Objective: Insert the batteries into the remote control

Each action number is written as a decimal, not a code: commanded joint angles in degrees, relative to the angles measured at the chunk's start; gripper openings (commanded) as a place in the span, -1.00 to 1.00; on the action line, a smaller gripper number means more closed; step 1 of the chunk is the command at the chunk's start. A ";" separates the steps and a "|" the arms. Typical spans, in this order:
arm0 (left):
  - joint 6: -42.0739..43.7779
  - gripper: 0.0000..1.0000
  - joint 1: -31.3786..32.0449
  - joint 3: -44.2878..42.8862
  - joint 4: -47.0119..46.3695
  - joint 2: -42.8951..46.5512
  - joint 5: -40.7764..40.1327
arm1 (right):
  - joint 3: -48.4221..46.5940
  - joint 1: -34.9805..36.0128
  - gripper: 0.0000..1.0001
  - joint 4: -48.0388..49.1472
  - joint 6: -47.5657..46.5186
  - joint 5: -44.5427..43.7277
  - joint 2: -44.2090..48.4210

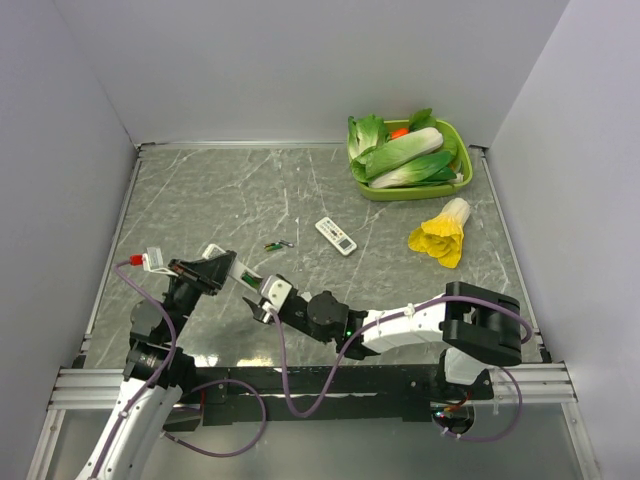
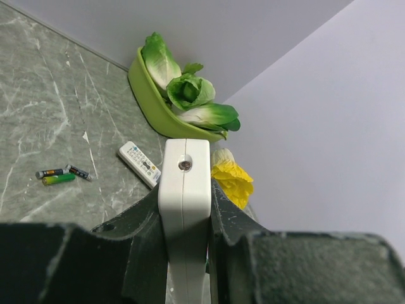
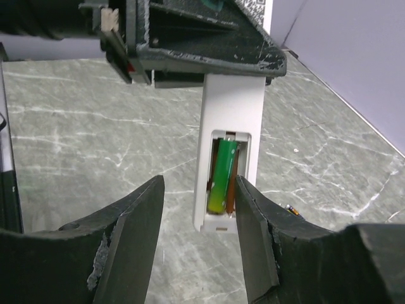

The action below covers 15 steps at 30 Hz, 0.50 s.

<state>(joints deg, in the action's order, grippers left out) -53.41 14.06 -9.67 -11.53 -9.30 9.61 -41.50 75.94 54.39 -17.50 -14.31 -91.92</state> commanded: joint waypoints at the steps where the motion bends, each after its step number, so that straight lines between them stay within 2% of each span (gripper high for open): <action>1: 1.99 -0.93 0.17 -1.67 -2.62 1.30 -0.11 | 0.63 -0.09 0.12 5.37 -1.83 0.34 3.06; 15: 1.90 -0.92 0.17 -1.67 -3.32 0.95 0.85 | -3.59 -0.01 0.08 5.91 -4.56 -0.90 -0.36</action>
<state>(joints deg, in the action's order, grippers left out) -51.88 14.06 -9.65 -11.55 -8.78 9.65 -41.98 75.94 57.39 -21.19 -15.20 -91.96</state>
